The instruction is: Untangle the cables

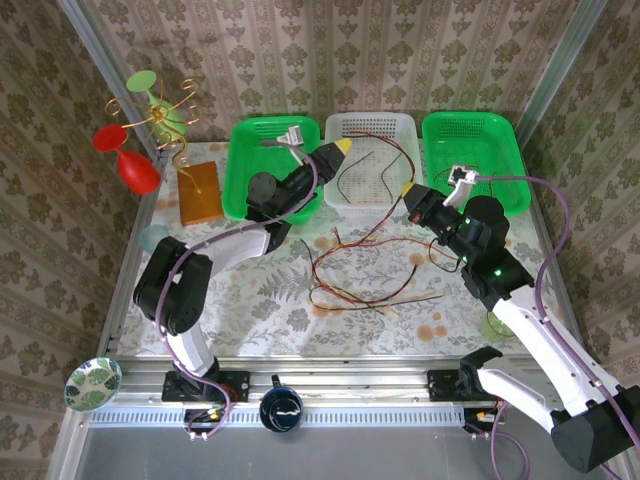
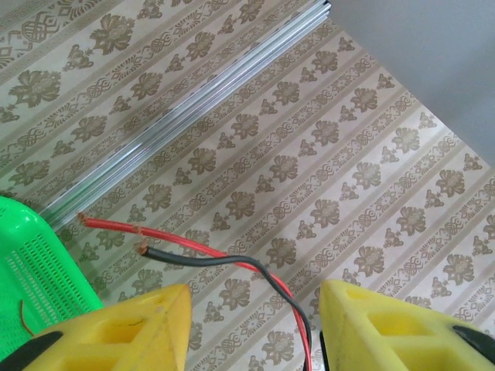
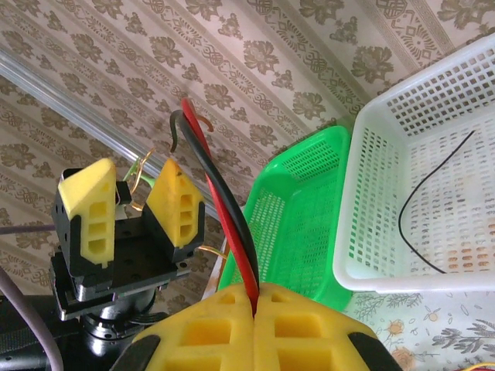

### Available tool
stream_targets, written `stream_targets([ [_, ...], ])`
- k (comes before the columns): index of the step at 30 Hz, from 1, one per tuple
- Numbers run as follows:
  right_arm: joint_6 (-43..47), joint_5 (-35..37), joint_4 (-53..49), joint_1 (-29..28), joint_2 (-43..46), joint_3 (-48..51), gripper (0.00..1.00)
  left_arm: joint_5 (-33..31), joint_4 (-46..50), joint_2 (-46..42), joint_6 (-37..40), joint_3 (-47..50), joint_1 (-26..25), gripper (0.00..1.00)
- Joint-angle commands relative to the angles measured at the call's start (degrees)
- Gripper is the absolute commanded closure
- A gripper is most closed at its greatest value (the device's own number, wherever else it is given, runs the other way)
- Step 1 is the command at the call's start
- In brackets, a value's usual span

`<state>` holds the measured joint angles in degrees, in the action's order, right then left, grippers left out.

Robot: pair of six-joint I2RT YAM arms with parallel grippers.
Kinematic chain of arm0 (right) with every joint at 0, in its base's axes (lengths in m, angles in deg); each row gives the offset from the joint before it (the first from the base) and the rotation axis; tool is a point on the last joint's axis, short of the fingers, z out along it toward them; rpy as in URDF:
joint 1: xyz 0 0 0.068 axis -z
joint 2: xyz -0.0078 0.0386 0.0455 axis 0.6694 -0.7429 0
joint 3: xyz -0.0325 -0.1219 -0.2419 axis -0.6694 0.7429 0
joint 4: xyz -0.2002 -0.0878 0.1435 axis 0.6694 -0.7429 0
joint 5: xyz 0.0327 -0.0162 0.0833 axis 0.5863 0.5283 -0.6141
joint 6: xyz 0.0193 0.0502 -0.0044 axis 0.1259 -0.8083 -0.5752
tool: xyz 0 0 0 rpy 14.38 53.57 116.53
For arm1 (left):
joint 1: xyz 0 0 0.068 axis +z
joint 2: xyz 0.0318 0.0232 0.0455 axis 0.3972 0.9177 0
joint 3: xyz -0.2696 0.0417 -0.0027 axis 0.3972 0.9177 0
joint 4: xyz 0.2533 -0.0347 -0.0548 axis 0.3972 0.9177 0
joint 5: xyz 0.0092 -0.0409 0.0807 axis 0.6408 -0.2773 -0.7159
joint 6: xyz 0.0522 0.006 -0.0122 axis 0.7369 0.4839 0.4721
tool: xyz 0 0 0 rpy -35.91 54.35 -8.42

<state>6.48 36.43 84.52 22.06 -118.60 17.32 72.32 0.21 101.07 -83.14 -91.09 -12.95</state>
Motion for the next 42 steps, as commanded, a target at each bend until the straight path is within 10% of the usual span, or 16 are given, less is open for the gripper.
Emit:
stream_targets([
  [1, -0.8, -1.12, 1.93, -0.11, 0.29, -0.2, 1.0, -0.21, -3.04, 0.75, -0.98, -2.43, -0.25, 0.51],
  [42, -2.03, -2.97, 3.11, -0.35, -0.25, 1.22, 1.0, -0.95, -3.69, 2.19, -2.34, -2.57, 0.25, 0.41],
])
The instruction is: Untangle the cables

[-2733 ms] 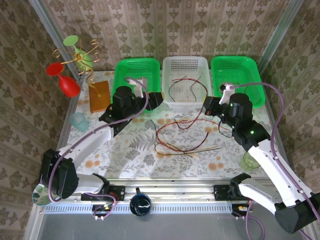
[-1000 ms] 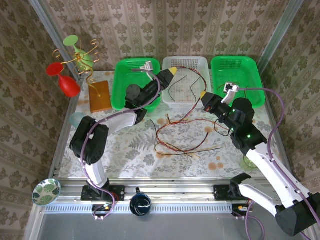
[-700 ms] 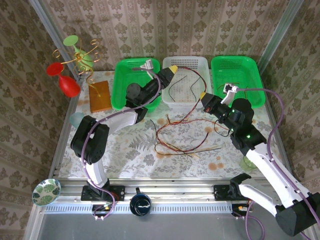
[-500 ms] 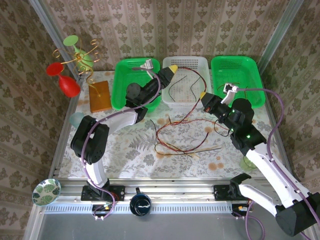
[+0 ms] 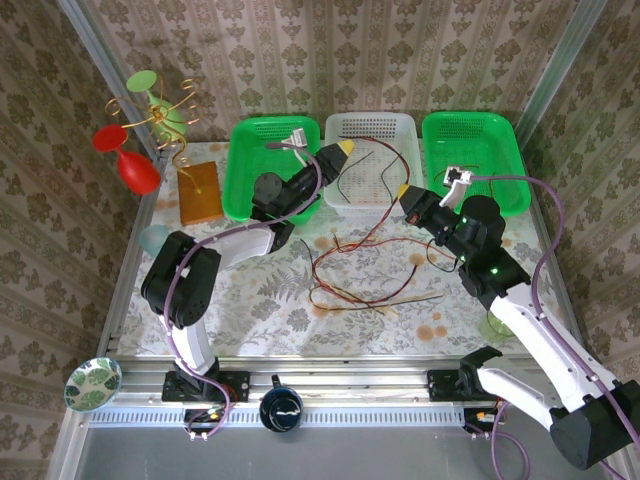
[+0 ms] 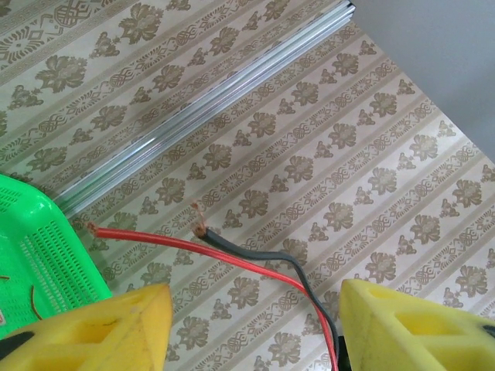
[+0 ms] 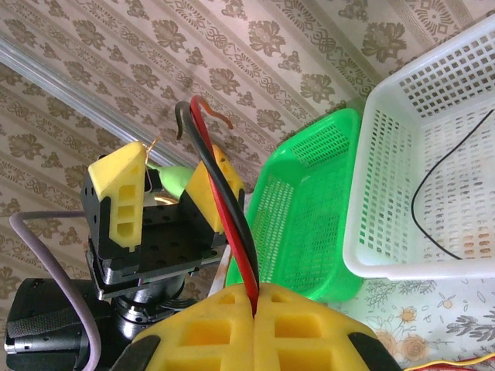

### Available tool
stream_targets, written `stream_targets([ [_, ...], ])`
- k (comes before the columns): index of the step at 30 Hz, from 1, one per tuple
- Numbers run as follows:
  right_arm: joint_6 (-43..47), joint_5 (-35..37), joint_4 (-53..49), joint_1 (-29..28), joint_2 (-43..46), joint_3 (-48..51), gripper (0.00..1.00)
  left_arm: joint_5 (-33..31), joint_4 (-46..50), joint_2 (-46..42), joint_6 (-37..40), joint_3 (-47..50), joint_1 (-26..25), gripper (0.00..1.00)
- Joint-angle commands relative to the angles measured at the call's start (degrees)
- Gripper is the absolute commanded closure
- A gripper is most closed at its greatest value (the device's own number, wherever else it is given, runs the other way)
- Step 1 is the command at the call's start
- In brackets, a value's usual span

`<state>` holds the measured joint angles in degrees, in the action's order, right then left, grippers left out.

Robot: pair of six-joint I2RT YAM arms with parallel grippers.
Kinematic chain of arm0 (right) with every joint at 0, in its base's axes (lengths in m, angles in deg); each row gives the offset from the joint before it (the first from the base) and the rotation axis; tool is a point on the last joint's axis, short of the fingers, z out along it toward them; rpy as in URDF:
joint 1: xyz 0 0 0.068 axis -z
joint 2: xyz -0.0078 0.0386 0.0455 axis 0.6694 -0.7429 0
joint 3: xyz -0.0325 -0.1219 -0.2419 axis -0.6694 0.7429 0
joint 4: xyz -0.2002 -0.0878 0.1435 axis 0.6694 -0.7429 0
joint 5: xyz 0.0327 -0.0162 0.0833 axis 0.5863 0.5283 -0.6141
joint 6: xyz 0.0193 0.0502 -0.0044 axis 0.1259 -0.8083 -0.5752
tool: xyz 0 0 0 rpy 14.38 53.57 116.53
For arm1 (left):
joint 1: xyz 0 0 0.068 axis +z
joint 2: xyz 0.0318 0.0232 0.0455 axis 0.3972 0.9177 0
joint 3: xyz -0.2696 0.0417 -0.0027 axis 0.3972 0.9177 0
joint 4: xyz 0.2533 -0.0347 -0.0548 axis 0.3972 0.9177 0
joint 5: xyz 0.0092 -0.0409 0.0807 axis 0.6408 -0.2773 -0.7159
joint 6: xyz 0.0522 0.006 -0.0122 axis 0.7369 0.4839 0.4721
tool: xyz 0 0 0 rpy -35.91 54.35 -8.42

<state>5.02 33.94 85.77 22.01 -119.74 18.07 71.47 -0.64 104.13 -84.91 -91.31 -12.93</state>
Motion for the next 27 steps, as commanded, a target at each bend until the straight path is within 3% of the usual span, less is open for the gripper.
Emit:
stream_targets([
  [1, -0.62, -0.48, 1.78, -0.3, 1.04, 0.53, 1.0, -0.02, -2.84, -0.57, -0.86, -2.91, 0.3, 0.41],
  [9, -0.42, -0.64, 1.25, -0.45, 1.43, 1.11, 1.0, 0.54, -2.88, 2.43, -2.39, -9.11, 1.06, 0.41],
  [13, -0.48, -0.65, 1.16, -0.47, 1.48, 1.3, 1.0, 0.42, -2.79, 3.06, -2.62, -10.37, 1.22, 0.48],
  [16, -0.65, -0.65, 1.33, -0.47, 1.46, 1.61, 1.0, 0.42, -2.79, 2.9, -2.52, -10.3, 1.35, 0.62],
  [19, -0.73, -0.74, 1.34, -0.58, 1.34, 1.82, 1.0, 0.45, -2.78, 2.58, -2.24, -9.94, 1.44, 0.95],
  [20, -0.74, -0.66, 1.34, -0.71, 1.28, 1.89, 1.0, 0.42, -2.77, 2.5, -2.03, -9.74, 1.53, 1.0],
  [22, -0.86, -0.53, 1.06, -0.74, 1.24, 2.05, 1.0, 0.48, -2.7, 1.94, -1.65, -9.18, 1.71, 1.0],
  [27, -0.4, -0.85, -0.89, -0.85, 1.09, 2.26, 0.59, 1.83, -2.51, 1.31, -3.06, -9.46, 2.94, 1.0],
])
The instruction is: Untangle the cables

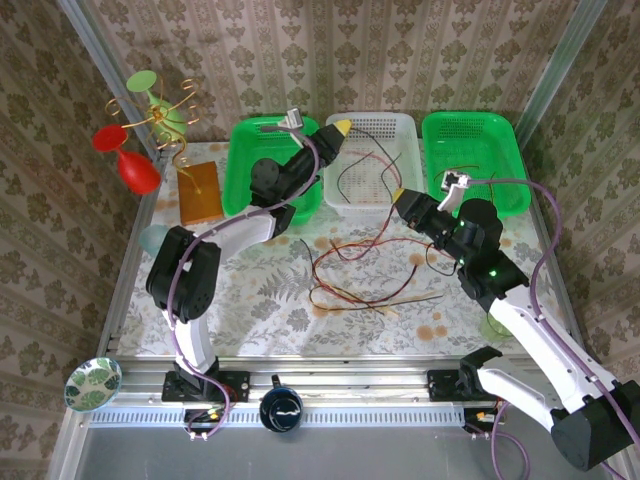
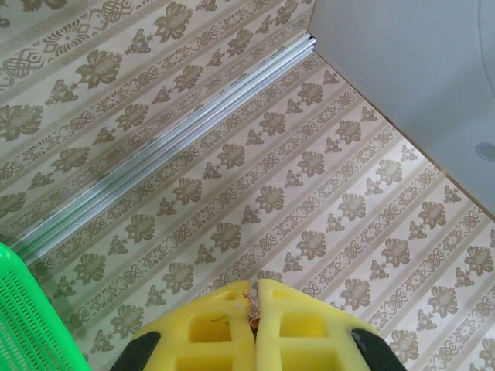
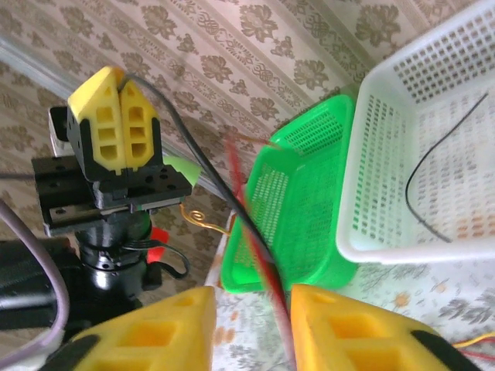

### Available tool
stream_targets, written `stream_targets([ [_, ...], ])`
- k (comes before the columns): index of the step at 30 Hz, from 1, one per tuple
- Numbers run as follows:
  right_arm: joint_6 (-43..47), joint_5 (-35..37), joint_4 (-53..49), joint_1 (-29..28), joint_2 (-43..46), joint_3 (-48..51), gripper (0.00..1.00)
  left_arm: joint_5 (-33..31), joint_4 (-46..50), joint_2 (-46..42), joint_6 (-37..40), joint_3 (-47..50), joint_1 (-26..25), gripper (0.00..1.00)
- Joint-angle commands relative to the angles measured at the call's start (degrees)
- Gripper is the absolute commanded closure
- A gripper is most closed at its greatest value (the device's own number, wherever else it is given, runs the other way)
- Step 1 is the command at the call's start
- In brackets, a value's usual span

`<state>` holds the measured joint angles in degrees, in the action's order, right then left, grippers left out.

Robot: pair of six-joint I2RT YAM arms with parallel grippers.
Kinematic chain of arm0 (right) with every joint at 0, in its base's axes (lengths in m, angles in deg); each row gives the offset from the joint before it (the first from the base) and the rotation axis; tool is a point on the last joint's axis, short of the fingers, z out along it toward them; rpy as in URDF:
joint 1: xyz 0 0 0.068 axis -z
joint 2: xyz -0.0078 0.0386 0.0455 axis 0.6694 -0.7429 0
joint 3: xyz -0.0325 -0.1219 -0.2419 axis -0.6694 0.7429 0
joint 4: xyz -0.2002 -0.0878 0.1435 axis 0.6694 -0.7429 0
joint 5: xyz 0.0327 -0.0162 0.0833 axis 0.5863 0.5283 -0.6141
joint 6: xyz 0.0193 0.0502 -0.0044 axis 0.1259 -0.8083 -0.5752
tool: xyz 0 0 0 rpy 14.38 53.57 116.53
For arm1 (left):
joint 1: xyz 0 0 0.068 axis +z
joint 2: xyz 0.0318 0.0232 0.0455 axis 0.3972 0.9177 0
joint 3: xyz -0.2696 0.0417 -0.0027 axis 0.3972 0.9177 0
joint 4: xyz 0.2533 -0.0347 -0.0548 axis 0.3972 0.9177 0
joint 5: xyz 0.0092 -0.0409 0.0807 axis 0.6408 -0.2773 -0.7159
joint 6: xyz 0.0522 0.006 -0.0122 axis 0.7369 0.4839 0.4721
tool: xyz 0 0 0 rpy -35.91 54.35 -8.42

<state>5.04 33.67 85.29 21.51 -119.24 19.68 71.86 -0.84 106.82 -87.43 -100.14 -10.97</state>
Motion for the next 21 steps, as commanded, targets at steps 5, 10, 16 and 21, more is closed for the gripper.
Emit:
stream_targets([
  [5, 3.59, 0.67, -4.94, -0.23, 2.17, -0.74, 0.4, 4.14, -0.56, -2.01, -2.14, -1.46, 1.72, 1.0],
  [10, 7.54, 0.45, -9.11, 0.54, 2.37, -3.13, 0.38, 6.7, 2.59, -3.4, -2.01, -1.02, 1.77, 1.0],
  [16, 10.45, -2.59, -7.74, 0.64, 1.3, -2.89, 0.39, 6.2, 7.4, -6.78, 1.61, 1.26, 1.19, 1.0],
  [21, 2.66, -4.78, 0.74, 0.35, -1.42, 0.11, 0.38, 5.25, 8.48, -8.34, 3.24, 2.2, 0.22, 1.0],
])
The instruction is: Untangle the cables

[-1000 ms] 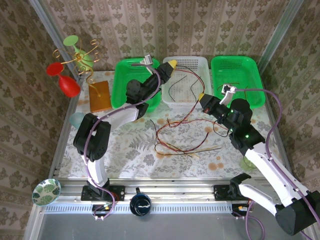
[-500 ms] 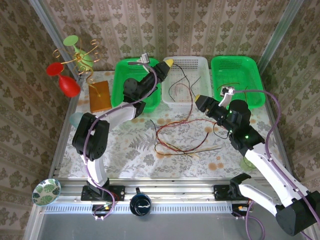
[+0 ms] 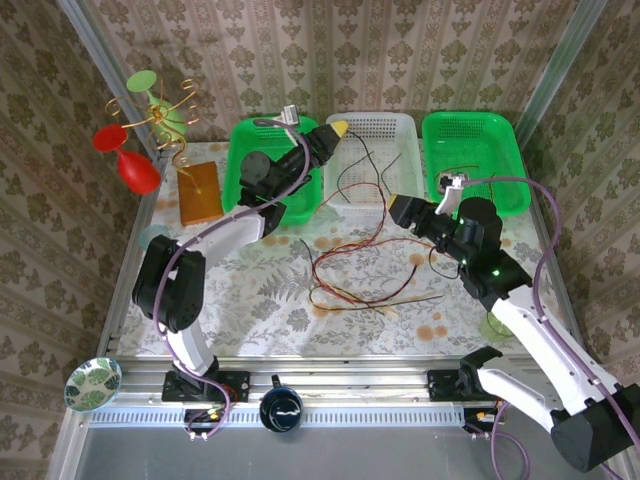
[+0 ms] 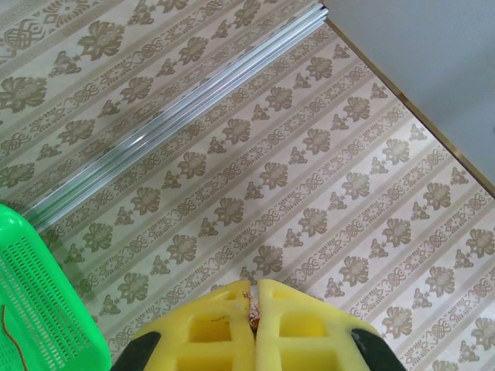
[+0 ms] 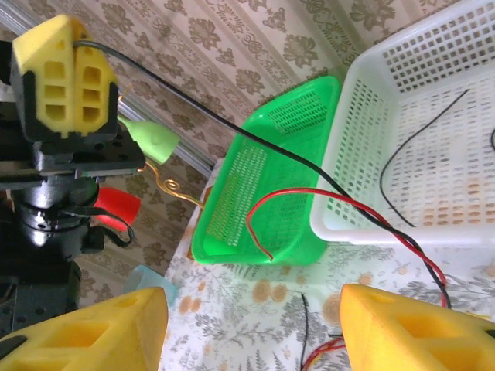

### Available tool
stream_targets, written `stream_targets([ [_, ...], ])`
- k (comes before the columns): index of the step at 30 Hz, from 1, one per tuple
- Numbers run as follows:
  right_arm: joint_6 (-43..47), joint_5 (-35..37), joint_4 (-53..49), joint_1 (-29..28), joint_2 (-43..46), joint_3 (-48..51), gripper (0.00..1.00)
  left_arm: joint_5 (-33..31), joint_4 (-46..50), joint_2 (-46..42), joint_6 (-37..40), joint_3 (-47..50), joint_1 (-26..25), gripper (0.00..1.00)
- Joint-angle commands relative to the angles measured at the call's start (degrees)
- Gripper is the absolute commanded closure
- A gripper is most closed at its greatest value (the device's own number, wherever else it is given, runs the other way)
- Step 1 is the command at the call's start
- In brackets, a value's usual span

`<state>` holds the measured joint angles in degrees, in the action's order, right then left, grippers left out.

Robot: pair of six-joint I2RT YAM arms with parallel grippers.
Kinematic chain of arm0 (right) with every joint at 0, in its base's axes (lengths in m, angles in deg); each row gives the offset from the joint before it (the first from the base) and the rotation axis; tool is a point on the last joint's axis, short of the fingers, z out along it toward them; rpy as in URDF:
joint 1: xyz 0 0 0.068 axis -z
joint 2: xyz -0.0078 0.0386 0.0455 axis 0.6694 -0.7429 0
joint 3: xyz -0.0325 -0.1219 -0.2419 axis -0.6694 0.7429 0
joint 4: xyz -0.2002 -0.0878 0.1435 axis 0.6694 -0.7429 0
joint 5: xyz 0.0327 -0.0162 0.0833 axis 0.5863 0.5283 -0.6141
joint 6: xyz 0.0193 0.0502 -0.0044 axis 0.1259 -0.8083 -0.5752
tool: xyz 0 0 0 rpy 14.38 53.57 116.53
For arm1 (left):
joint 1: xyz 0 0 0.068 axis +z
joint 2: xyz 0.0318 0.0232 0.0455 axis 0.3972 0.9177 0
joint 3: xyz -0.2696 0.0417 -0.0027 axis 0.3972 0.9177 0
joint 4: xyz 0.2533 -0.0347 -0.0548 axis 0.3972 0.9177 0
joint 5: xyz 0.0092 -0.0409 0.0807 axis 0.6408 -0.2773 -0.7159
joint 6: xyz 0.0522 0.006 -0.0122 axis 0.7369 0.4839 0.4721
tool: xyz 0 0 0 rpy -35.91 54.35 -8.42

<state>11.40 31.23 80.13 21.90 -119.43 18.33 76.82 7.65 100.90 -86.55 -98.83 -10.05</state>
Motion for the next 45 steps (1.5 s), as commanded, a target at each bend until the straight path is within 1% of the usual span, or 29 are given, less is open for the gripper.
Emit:
stream_targets([
  [1, -5.96, -2.11, 8.64, -0.54, -2.09, 2.33, 0.38, -0.31, 0.03, -2.83, 2.85, 1.26, -0.87, 1.0],
  [5, -13.16, 0.89, 18.33, -3.62, -5.62, 5.29, 0.3, -2.22, 0.89, -4.13, 4.9, 2.64, -1.43, 1.0],
  [8, -17.97, 5.98, 24.6, -6.52, -8.2, 7.24, 0.27, -2.97, 1.44, -4.77, 5.85, 3.19, -1.7, 1.0],
  [10, -20.75, 10.89, 27.96, -8.79, -9.67, 8.34, 0.25, -3.25, 2.0, -5.18, 6.39, 3.37, -1.83, 1.0],
  [14, -23.22, 20.6, 32.33, -13.19, -11.89, 9.43, 0.24, -3.85, 2.64, -5.69, 7.13, 3.74, -2.21, 1.0],
  [16, -24.32, 26.21, 36.43, -15.48, -13.28, 10.55, 0.22, -4.07, 2.61, -5.7, 7.22, 3.8, -2.4, 1.0],
  [18, -25.07, 30.85, 39.72, -17.56, -14.97, 11.18, 0.21, -4.11, 2.8, -5.79, 7.2, 3.72, -2.49, 1.0],
  [19, -25.82, 32.06, 40.63, -18.07, -16.11, 11.03, 0.21, -4.18, 2.82, -5.75, 7.29, 3.69, -2.52, 1.0],
  [29, -26.07, 36.76, 49.61, -18.47, -28.29, 6.91, 0.2, -4.84, 3.43, -7.62, 7.86, 4.63, -2.92, 1.0],
  [33, -24.71, 38.04, 56.09, -18.42, -35.27, 3.89, 0.22, -5.41, 3.44, -8.04, 7.84, 4.6, -3.01, 1.0],
  [36, -22.97, 38.74, 64.56, -18.31, -40.7, 1.73, 0.22, -5.5, 3.61, -8.32, 7.77, 4.34, -2.95, 1.0],
  [38, -24.02, 40.24, 64.74, -18.38, -42.77, -0.02, 0.24, -5.22, 4.2, -8.59, 7.97, 4.22, -3.0, 1.0],
  [39, -24.25, 40.86, 64.33, -18.23, -43.5, -0.76, 0.26, -5.18, 4.53, -8.72, 8.09, 4.2, -2.98, 1.0],
  [41, -23.59, 41.13, 65.09, -18.05, -44.63, -1.59, 0.35, -5.2, 4.84, -9.02, 8.36, 4.33, -2.85, 1.0],
  [42, -24.62, 40.88, 64.56, -17.78, -44.97, -1.81, 0.44, -5.27, 4.97, -9.12, 8.43, 4.39, -2.65, 1.0],
  [43, -25.3, 39.7, 63.57, -17.45, -44.93, -1.93, 0.58, -5.37, 5.08, -9.24, 8.41, 4.39, -2.57, 1.0],
  [45, -25.0, 35.1, 60.17, -16.55, -43.83, -2.17, 0.86, -5.46, 5.26, -9.37, 8.63, 4.46, -2.07, 1.0],
])
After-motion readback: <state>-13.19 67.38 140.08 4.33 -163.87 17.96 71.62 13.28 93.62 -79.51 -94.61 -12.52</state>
